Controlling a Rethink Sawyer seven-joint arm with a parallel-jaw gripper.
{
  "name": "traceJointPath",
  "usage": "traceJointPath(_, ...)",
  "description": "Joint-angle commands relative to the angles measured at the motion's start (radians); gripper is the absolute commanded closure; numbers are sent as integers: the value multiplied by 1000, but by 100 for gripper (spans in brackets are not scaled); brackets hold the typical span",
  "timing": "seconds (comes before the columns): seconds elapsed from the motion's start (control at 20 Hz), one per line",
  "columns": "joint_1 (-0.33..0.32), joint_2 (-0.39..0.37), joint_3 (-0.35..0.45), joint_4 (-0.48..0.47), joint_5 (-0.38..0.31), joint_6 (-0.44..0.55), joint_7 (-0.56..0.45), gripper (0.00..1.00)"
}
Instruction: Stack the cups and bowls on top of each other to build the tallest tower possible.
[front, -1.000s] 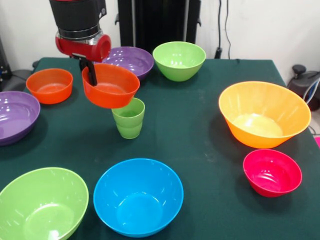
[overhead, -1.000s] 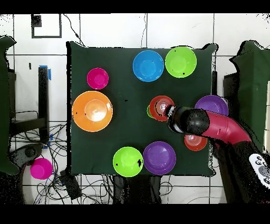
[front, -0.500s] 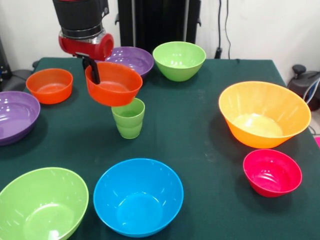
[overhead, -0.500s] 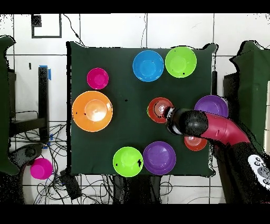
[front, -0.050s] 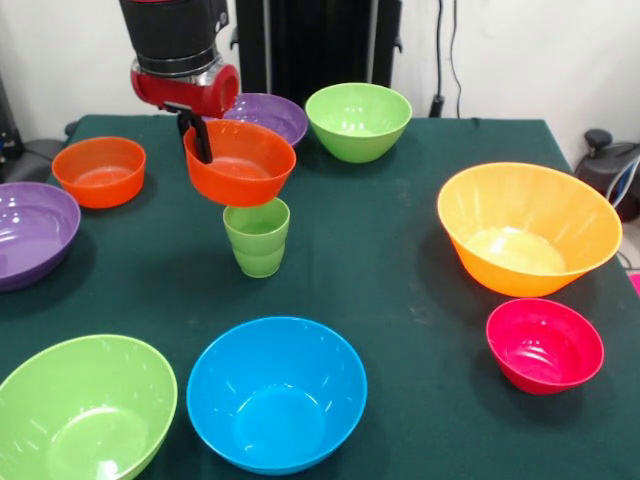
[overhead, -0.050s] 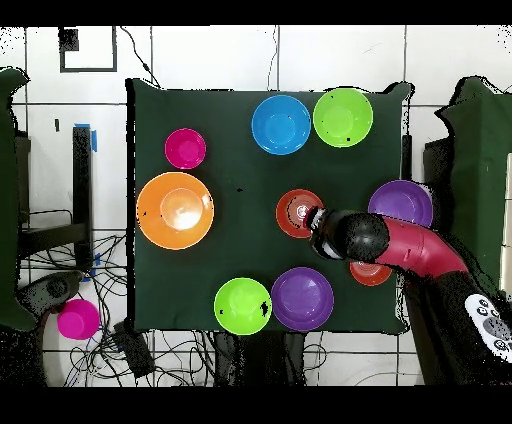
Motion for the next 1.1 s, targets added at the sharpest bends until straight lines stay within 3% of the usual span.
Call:
traceJointPath(0.05,37,4,55,21,-24,32,-51,100)
traceJointPath(0.25,22,45,68,-16,-31,40,-84,100)
traceJointPath(1.1,47,11,81,-21,-7,74,-76,100)
